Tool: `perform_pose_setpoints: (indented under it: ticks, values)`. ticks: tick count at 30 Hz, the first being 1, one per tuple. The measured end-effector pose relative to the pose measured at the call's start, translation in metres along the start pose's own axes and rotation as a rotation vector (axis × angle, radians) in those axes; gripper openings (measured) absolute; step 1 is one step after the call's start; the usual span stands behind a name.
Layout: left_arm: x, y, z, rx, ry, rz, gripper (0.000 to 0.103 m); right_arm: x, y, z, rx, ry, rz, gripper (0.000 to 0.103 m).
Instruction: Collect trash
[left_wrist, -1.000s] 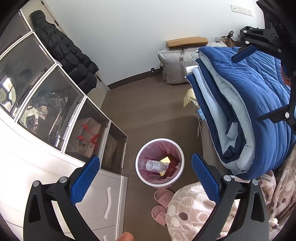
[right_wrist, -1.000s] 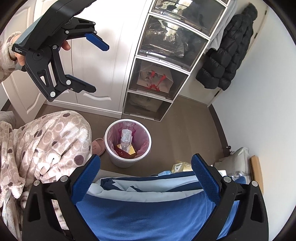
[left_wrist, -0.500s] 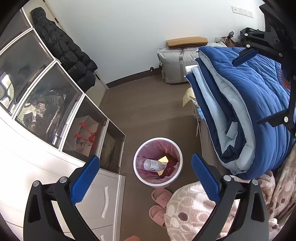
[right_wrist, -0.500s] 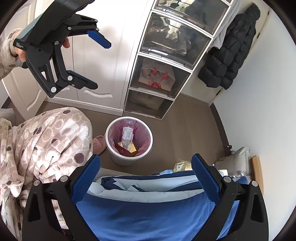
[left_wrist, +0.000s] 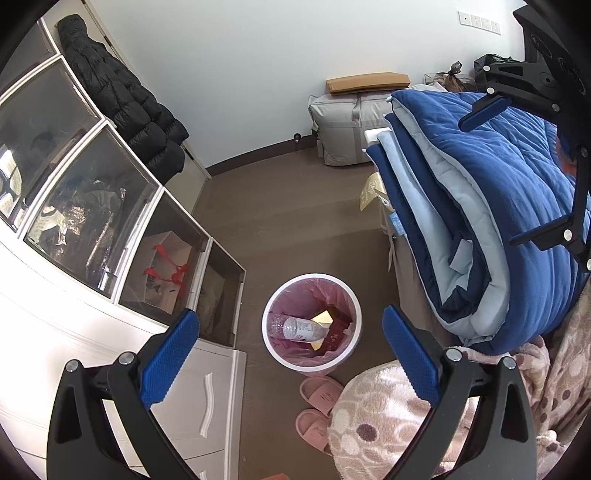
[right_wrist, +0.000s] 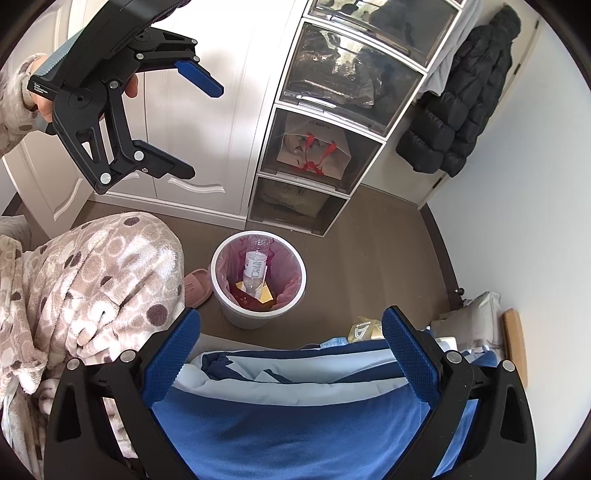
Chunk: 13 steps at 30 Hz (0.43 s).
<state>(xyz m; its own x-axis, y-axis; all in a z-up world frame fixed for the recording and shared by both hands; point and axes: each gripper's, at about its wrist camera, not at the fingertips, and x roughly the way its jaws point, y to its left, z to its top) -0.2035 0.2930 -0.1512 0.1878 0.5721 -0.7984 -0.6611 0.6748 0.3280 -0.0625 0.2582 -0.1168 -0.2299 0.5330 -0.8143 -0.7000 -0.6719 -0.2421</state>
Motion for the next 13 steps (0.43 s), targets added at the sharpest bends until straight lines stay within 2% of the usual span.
perform_pose_setpoints:
  ticks: [5, 13]
  values:
    - [0.0005, -0.0017, -0.0014, 0.017, -0.016, 0.015, 0.098, 0.0014, -0.0011, -0.0004, 0.004, 0.005, -0.003, 0.096]
    - [0.0046, -0.004, -0.001, 0.025, 0.003, 0.013, 0.098, 0.0016, -0.0014, -0.0005, 0.004, 0.005, -0.002, 0.096]
